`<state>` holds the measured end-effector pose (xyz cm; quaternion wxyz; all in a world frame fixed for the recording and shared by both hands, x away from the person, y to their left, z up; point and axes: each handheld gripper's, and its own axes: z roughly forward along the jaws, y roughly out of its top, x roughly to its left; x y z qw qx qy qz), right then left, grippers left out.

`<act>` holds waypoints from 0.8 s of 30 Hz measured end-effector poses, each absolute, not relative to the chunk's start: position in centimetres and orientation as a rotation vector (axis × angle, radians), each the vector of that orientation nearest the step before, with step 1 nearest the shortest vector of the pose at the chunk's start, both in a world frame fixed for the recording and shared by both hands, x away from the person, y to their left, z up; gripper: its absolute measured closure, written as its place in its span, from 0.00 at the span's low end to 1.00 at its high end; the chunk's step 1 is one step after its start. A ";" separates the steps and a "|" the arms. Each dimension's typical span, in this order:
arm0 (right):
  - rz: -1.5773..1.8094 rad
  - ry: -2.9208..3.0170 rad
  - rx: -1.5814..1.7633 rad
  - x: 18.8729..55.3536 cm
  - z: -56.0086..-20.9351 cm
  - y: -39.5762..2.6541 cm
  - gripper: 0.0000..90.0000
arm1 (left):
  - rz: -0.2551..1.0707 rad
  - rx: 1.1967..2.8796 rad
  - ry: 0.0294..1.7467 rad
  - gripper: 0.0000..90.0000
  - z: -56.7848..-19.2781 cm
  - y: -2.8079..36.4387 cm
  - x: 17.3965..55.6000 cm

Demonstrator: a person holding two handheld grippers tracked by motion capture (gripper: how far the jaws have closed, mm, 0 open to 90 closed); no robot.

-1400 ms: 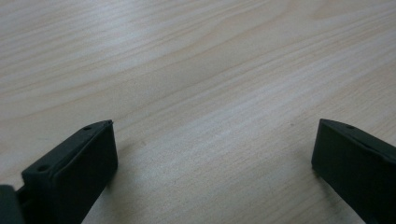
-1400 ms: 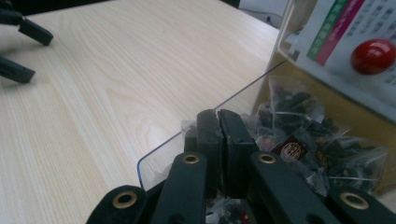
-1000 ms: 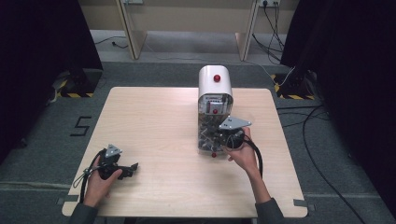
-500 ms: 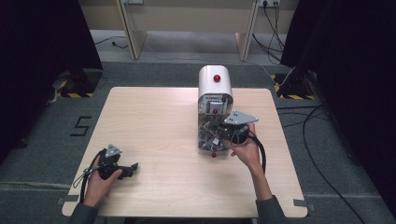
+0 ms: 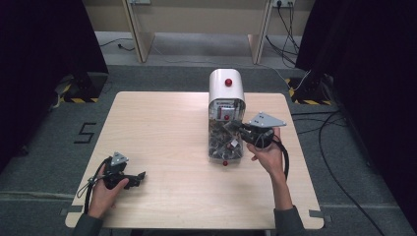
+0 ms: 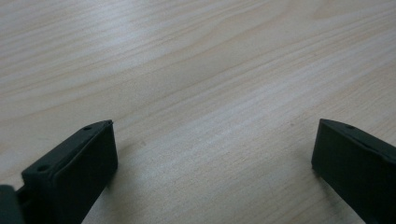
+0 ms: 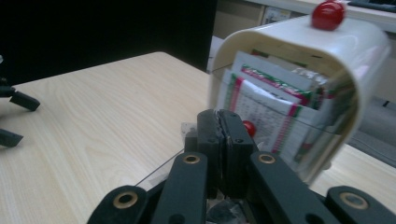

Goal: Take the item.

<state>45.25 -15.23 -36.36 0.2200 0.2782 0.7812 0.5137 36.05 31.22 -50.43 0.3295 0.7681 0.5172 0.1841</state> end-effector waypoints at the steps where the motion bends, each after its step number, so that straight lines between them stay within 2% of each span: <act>1: 1.424 2.155 0.788 45.2 -36.2 -15.5 0.98 | 0.482 2.009 1.353 0.00 -50.4 31.2 36.1; 24: 1.357 1.997 0.926 45.7 -35.5 -21.3 0.98 | 0.482 2.010 1.353 0.00 -50.4 31.2 36.1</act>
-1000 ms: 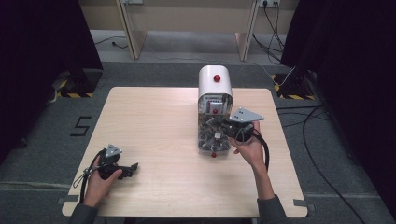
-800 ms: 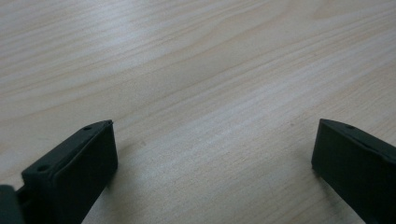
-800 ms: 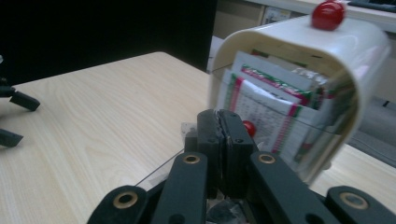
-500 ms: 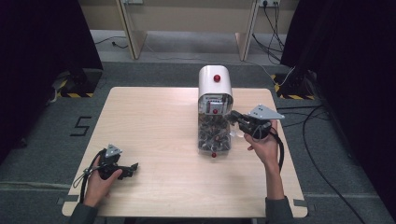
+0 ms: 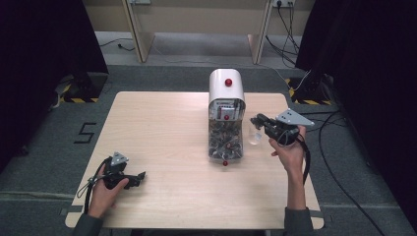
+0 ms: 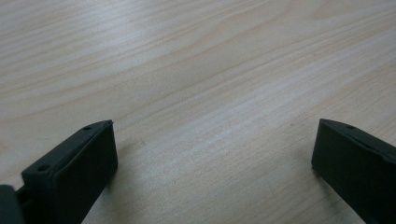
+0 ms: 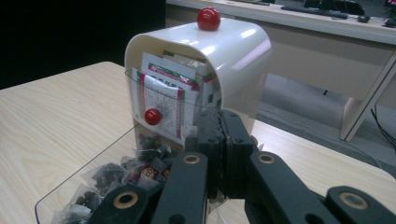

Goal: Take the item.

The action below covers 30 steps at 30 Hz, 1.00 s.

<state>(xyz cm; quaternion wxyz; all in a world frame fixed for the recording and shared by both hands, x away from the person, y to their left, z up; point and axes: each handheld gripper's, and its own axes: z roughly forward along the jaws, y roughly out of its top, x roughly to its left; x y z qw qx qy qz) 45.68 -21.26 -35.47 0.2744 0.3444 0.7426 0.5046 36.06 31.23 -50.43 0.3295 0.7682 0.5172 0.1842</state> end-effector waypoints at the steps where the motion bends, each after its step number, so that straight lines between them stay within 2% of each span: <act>1: 1.358 1.994 0.930 45.7 -35.5 -21.3 0.98 | 0.482 2.010 1.353 0.00 -50.4 31.2 36.1; 19: 1.344 1.926 0.977 46.0 -34.9 -23.7 0.99 | 0.482 2.010 1.353 0.00 -50.4 31.2 36.1; 30: 1.301 1.932 0.977 47.0 -35.1 -23.3 0.99 | 0.482 2.009 1.353 0.00 -50.4 31.2 36.1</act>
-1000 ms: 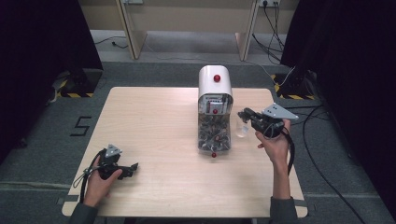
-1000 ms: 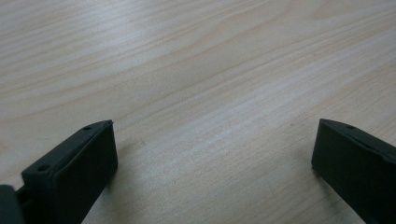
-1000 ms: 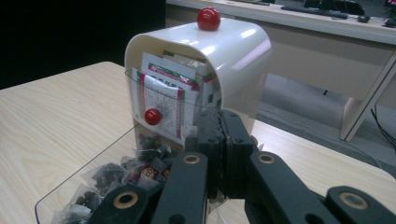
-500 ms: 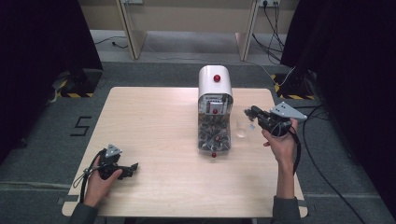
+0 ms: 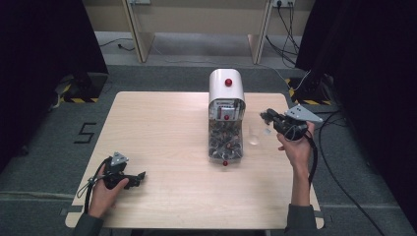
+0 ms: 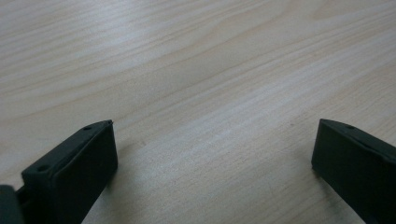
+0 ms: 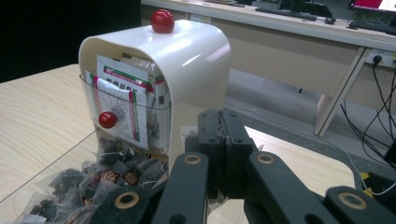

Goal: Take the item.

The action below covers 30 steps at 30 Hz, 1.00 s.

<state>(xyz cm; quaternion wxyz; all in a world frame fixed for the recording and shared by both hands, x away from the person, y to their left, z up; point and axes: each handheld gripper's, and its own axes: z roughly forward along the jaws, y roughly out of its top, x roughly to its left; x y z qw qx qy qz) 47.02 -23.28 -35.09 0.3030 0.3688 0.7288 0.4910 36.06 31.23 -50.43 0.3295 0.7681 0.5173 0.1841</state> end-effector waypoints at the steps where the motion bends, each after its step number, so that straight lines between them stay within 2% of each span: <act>1: 1.296 1.934 0.977 47.2 -35.1 -23.2 0.99 | 0.481 2.010 1.353 0.00 -50.4 31.2 36.1; 14: 1.229 1.963 0.988 49.3 -35.3 -22.3 0.99 | 0.482 2.010 1.353 0.00 -50.4 31.2 36.1; 30: 1.160 2.014 1.000 50.9 -37.6 -21.2 0.99 | 0.481 2.010 1.353 0.00 -50.4 31.2 36.1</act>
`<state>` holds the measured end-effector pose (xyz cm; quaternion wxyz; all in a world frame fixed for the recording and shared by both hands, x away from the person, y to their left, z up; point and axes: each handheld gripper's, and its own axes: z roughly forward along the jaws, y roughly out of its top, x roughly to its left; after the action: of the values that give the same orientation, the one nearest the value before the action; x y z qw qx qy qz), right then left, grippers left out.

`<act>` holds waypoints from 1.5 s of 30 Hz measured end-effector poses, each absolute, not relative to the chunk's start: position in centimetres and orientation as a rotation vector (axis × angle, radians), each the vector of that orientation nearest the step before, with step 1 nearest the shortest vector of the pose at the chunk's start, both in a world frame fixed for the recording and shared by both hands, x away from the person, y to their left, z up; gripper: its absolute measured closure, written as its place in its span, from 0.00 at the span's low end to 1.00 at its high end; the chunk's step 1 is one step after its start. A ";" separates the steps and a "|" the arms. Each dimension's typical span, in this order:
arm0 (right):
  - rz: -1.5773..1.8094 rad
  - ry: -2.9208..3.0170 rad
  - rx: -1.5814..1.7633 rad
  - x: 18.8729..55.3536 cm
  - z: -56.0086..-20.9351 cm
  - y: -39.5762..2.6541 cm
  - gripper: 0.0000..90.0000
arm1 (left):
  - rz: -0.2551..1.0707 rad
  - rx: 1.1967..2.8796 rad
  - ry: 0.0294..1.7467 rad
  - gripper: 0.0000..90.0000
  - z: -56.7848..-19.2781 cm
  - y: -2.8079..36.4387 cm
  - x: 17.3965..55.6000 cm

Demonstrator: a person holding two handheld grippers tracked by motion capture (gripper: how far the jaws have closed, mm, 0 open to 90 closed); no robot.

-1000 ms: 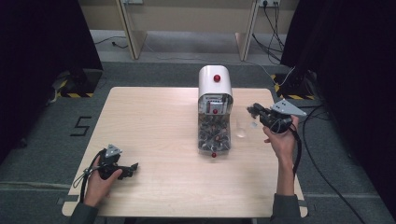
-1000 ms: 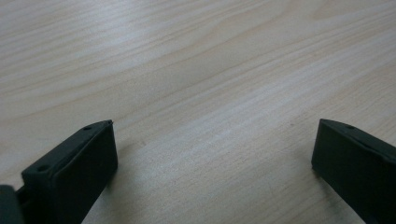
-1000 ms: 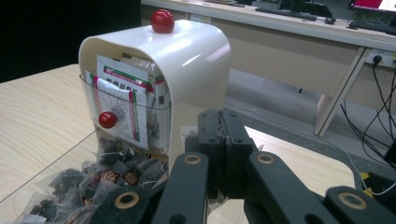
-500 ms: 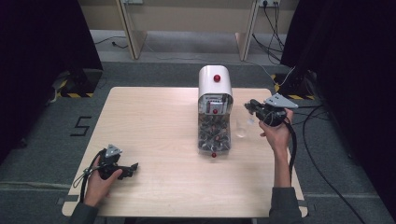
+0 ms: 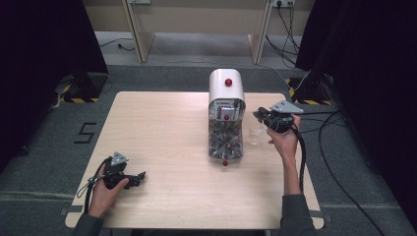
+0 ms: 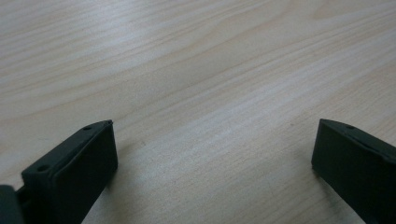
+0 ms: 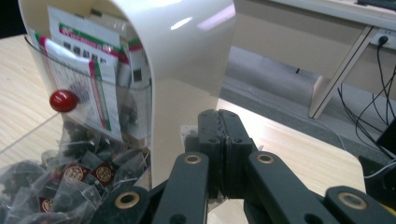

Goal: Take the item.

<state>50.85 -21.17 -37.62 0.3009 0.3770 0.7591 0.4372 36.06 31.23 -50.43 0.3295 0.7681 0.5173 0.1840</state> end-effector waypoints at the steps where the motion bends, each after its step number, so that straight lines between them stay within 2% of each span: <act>1: 1.160 2.014 1.000 50.9 -37.6 -21.2 0.99 | 0.481 2.010 1.353 0.00 -50.4 31.2 36.1; 19: 1.145 2.053 1.021 50.8 -40.3 -21.0 0.99 | 0.482 2.010 1.353 0.00 -50.4 31.2 36.1; 45: 1.092 2.068 1.037 50.7 -41.3 -20.9 0.98 | 0.482 2.010 1.353 0.00 -50.4 31.2 36.1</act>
<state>50.65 -20.90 -41.31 0.2875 0.3882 0.7744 0.4086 36.06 31.22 -50.43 0.3294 0.7681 0.5173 0.1842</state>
